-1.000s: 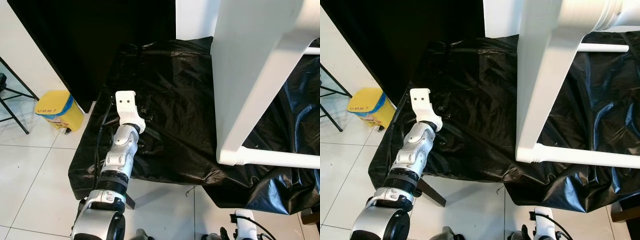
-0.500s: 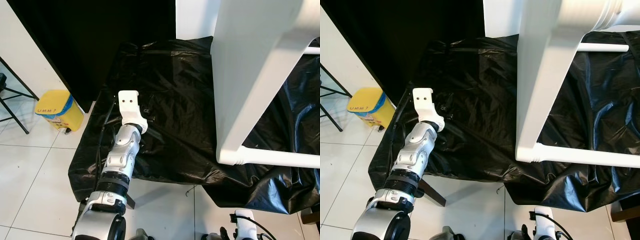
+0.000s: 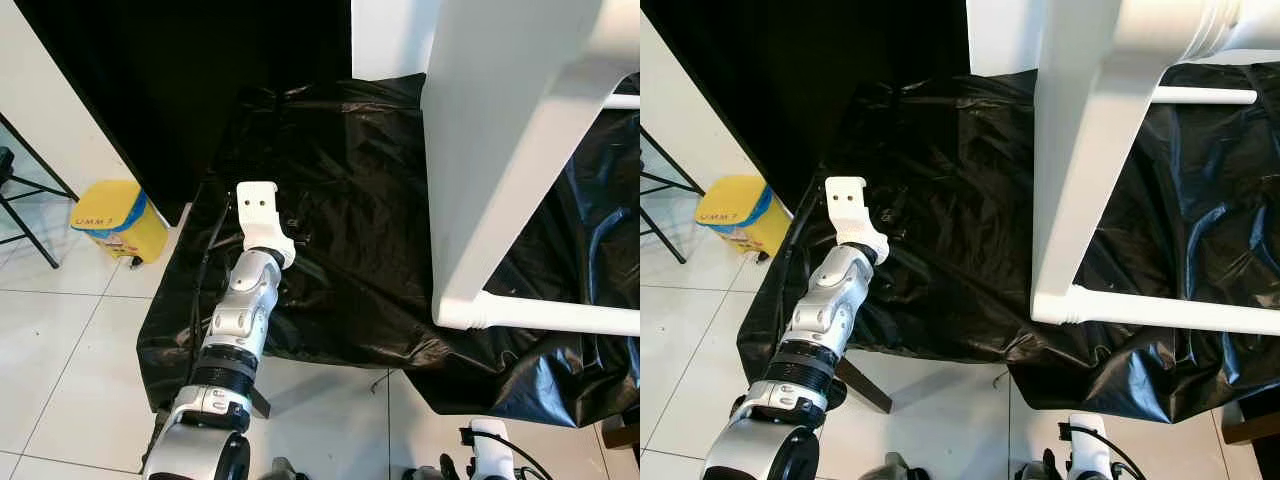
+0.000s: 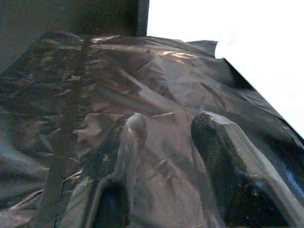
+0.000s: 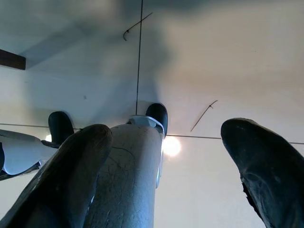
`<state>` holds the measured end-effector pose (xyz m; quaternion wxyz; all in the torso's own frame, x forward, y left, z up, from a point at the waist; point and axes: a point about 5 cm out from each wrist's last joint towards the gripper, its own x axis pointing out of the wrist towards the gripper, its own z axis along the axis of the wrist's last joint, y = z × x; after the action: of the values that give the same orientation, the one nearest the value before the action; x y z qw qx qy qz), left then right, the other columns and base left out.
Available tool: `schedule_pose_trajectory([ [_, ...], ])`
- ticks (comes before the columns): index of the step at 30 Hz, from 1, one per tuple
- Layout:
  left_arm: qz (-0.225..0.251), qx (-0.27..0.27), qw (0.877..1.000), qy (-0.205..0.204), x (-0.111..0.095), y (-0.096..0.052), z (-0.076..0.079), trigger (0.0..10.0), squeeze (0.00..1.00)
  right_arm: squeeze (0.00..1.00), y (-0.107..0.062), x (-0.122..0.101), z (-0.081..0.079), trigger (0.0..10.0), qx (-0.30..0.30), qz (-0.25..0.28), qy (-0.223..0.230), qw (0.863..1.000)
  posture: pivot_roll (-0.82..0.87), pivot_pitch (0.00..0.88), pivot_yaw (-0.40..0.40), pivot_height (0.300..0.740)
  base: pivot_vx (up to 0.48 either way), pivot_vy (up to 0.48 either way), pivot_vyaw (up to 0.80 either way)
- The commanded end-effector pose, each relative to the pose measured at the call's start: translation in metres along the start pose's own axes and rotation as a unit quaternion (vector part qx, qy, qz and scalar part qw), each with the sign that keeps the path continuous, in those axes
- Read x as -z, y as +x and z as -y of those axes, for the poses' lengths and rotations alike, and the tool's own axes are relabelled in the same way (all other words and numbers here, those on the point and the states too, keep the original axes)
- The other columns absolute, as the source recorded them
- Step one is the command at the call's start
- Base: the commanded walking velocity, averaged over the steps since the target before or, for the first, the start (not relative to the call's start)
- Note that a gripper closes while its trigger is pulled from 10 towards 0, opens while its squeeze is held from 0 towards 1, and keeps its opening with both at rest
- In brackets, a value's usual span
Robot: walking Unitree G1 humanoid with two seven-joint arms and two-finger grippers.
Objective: Building children table
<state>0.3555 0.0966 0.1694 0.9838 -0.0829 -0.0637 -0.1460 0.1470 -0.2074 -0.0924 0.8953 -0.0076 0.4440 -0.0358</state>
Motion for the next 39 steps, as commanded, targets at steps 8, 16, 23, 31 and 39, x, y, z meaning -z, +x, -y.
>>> schedule_pose_trajectory([
  [8,-0.012,0.027,1.0,-0.001,0.0035,-0.0037,-0.0002,10.0,0.0,0.0,-0.0052,0.0216,-0.0058,10.0,-0.011,-0.042,0.0,0.999,-0.09,0.065,0.085,0.74,0.0,0.0,0.0],
  [16,-0.015,0.027,1.0,-0.001,0.0041,-0.0041,0.0,10.0,0.0,0.0,-0.0055,0.0225,-0.0061,10.0,-0.011,-0.043,0.001,0.999,-0.09,0.067,0.086,0.74,0.0,0.0,0.0],
  [23,-0.017,0.027,0.999,-0.002,0.0045,-0.0045,0.0002,10.0,0.0,0.0,-0.0058,0.0233,-0.006,10.0,-0.011,-0.044,0.001,0.999,-0.09,0.069,0.087,0.74,0.0,0.0,0.0],
  [31,-0.018,0.026,0.999,-0.003,0.0045,-0.0046,-0.0002,10.0,0.0,0.0,-0.0059,0.0237,-0.0061,10.0,-0.011,-0.045,0.002,0.999,-0.09,0.071,0.085,0.74,0.0,0.0,0.0],
  [39,-0.02,0.024,1.0,-0.005,0.0046,-0.0053,-0.0011,10.0,0.0,0.0,-0.006,0.024,-0.0065,10.0,-0.011,-0.046,0.002,0.999,-0.09,0.074,0.085,0.74,-0.03,0.0,0.0],
])
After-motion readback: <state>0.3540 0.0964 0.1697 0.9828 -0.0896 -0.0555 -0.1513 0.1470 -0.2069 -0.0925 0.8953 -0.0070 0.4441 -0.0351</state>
